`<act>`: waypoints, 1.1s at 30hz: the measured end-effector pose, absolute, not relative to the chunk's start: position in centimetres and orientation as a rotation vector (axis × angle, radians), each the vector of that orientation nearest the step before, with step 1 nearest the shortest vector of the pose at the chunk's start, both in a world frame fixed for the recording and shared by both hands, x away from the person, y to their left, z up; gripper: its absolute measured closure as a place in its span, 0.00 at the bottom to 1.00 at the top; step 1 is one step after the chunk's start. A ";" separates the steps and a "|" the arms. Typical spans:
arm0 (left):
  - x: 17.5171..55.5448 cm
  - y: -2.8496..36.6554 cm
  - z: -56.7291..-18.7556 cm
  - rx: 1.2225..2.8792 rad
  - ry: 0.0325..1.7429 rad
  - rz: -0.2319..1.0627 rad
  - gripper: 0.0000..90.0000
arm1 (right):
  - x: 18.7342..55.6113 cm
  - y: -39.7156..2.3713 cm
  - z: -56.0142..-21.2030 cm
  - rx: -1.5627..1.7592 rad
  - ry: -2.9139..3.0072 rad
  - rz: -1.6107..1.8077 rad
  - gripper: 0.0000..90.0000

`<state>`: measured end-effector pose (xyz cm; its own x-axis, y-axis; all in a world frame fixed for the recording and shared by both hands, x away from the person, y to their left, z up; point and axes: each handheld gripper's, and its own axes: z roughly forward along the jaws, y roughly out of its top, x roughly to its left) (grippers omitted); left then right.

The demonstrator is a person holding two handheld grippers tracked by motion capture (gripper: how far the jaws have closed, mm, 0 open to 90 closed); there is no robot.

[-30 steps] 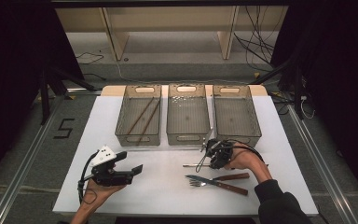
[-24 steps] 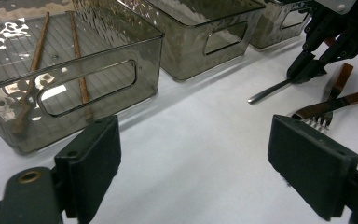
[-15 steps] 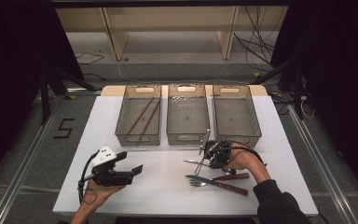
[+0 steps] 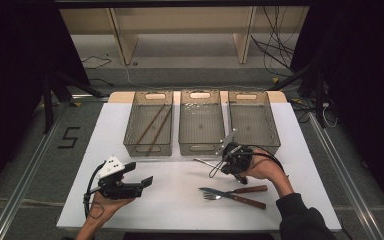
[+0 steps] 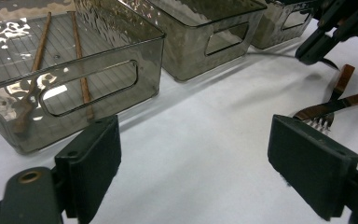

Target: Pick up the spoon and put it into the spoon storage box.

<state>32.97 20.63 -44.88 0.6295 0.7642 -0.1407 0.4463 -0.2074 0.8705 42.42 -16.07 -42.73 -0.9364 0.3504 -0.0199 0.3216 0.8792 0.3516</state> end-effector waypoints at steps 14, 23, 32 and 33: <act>32.9 20.9 -44.9 1.816 0.972 0.404 0.19 | 43.8 -16.1 -38.6 0.773 2.744 0.955 0.96; 32.9 21.0 -44.9 1.798 0.974 0.416 0.19 | 45.7 -15.2 -36.8 0.915 2.613 1.073 0.96; 32.9 21.1 -44.9 1.791 0.980 0.420 0.19 | 47.1 -14.5 -35.6 0.978 2.550 1.141 0.96; 32.9 21.1 -44.9 1.789 0.978 0.422 0.19 | 47.3 -14.4 -35.5 0.981 2.540 1.143 0.96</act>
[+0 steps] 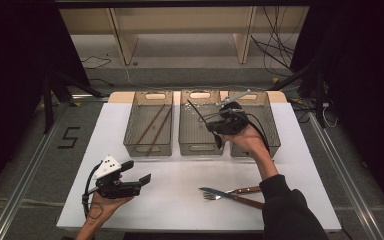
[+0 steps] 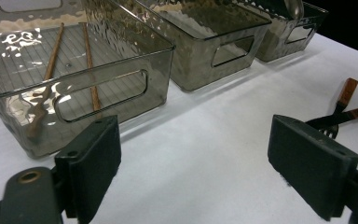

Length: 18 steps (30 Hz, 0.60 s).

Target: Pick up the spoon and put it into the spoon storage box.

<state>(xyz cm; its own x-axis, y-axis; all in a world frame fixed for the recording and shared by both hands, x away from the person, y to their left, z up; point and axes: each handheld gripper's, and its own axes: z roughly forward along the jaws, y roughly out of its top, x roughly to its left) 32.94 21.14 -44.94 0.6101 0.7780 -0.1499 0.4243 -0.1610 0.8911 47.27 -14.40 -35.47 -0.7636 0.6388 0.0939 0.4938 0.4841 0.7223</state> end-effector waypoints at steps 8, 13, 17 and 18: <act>32.9 21.2 -44.9 1.775 0.981 0.426 0.19 | 49.0 -13.7 -35.0 1.034 2.500 1.132 0.96; 32.9 21.3 -44.9 1.774 0.981 0.426 0.19 | 49.8 -13.7 -35.1 1.066 2.477 1.131 0.96; 32.9 21.3 -44.9 1.774 0.980 0.428 0.19 | 50.1 -13.6 -35.1 1.085 2.459 1.140 0.96; 32.9 21.2 -44.9 1.771 0.980 0.429 0.19 | 50.2 -13.6 -35.1 1.090 2.453 1.145 0.96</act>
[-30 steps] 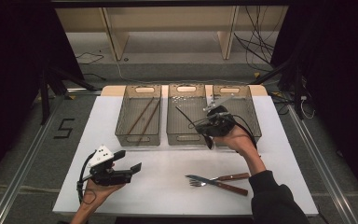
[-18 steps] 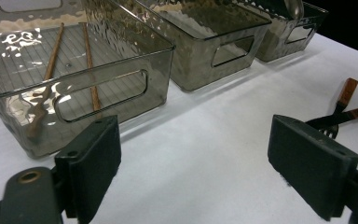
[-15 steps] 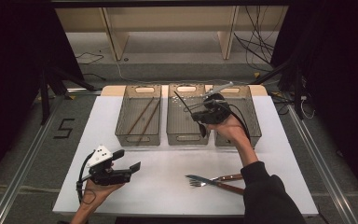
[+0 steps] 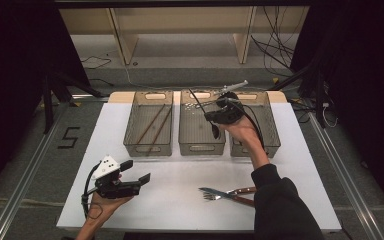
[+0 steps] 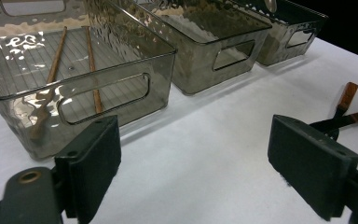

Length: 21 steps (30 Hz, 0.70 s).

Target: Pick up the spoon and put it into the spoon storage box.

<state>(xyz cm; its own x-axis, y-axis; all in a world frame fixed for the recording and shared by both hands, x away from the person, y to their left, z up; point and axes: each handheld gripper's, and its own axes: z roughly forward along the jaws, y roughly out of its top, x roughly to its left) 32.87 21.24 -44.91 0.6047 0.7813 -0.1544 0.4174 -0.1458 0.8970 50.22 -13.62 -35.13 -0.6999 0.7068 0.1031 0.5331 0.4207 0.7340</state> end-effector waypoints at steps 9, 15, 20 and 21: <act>32.8 21.2 -44.9 1.761 0.978 0.434 0.19 | 51.2 -13.1 -35.2 1.124 2.434 1.148 0.96; 32.8 21.3 -44.9 1.758 0.980 0.431 0.18 | 51.8 -12.7 -35.8 1.158 2.423 1.142 0.96; 32.8 21.3 -44.8 1.758 0.980 0.429 0.18 | 52.3 -12.4 -36.4 1.187 2.414 1.134 0.96; 32.8 21.3 -44.8 1.758 0.980 0.429 0.18 | 52.3 -12.3 -36.5 1.192 2.416 1.134 0.96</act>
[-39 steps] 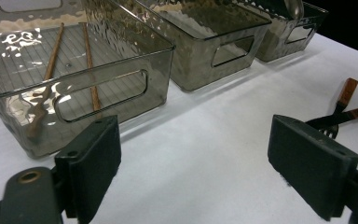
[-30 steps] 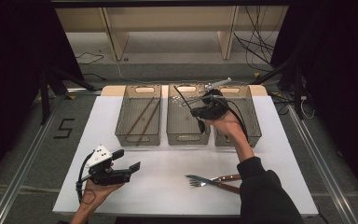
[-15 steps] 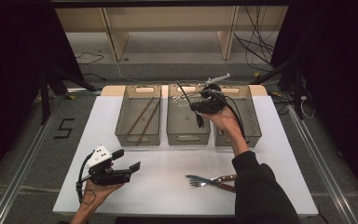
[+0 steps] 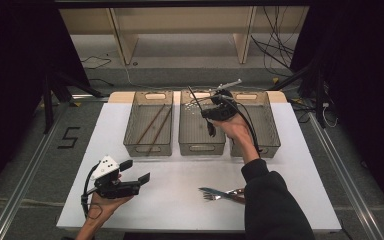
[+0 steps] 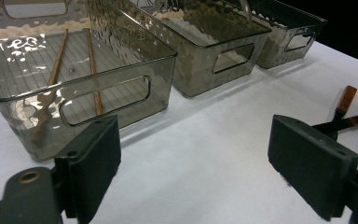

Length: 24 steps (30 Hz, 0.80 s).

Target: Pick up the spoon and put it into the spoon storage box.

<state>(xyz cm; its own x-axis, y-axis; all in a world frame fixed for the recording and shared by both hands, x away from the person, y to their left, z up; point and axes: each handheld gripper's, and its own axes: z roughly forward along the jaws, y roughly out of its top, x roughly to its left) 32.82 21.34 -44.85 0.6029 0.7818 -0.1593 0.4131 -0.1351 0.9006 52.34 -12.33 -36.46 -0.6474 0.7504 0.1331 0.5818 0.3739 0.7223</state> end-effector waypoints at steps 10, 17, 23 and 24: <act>32.8 21.4 -44.8 1.758 0.981 0.430 0.18 | 52.7 -11.9 -37.4 1.224 2.420 1.113 0.96; 32.8 21.3 -44.8 1.757 0.979 0.431 0.18 | 52.7 -11.6 -37.9 1.231 2.430 1.088 0.96; 32.8 21.4 -44.8 1.758 0.977 0.432 0.18 | 52.9 -11.3 -38.6 1.254 2.432 1.073 0.96; 32.8 21.4 -44.8 1.758 0.977 0.432 0.18 | 52.9 -11.3 -38.6 1.254 2.432 1.073 0.96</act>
<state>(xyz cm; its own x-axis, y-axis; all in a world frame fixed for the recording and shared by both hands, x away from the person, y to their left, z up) 32.77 21.43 -44.78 0.6042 0.7813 -0.1565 0.4102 -0.1367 0.9017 52.87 -11.31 -38.60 -0.6190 0.7725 0.1418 0.6256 0.3758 0.6837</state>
